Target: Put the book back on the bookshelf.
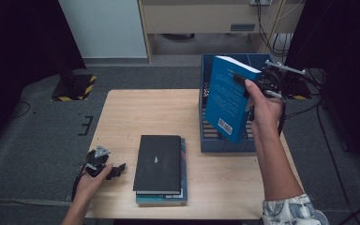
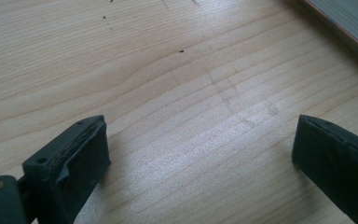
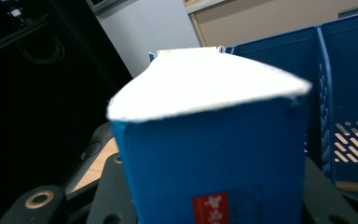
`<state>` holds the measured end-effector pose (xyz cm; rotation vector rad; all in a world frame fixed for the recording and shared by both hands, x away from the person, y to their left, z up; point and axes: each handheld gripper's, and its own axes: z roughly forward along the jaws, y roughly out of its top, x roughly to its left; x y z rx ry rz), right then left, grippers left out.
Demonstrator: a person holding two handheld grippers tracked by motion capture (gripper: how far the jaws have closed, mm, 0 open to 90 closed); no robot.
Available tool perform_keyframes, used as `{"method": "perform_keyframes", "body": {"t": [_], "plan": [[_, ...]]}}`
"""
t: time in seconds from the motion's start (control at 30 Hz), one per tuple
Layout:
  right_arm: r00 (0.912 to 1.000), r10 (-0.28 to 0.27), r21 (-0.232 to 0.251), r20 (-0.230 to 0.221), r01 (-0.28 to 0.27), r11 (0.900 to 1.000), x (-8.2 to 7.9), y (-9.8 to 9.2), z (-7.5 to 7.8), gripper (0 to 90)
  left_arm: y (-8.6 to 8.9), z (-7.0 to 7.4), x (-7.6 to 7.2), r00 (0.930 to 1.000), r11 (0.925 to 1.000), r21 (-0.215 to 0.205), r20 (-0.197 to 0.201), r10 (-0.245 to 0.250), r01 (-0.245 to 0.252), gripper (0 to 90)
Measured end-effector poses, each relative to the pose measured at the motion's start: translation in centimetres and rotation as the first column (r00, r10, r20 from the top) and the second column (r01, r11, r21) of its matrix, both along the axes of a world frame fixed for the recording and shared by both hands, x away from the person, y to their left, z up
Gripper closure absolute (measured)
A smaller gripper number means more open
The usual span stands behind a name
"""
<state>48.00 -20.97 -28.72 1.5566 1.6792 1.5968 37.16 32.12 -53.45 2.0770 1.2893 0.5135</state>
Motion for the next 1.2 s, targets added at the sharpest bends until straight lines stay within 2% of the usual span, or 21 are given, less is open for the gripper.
{"method": "perform_keyframes", "body": {"t": [0.37,0.67,0.87,1.2], "plan": [[0.9998,-0.016,0.004,-0.013,0.016,1.000,0.9,0.8,-0.4,59.0,0.0,0.0,0.0,1.0000,1.0000,0.003,0.003,-0.003,0.003,3.2],[0.9987,-0.052,0.002,0.002,0.052,0.999,1.8,1.5,-0.4,59.2,0.0,0.0,0.0,1.0000,1.0000,0.000,0.005,-0.002,0.002,3.1],[0.9987,-0.050,-0.029,0.003,0.050,0.998,1.8,1.7,-0.2,59.2,0.0,0.0,0.0,1.0000,1.0000,0.000,0.005,-0.002,0.002,3.1],[0.9988,-0.050,-0.034,-0.001,0.050,0.998,1.8,1.3,-0.2,59.1,0.0,0.0,0.0,1.0000,1.0000,0.004,0.003,-0.004,0.004,2.9]]}}
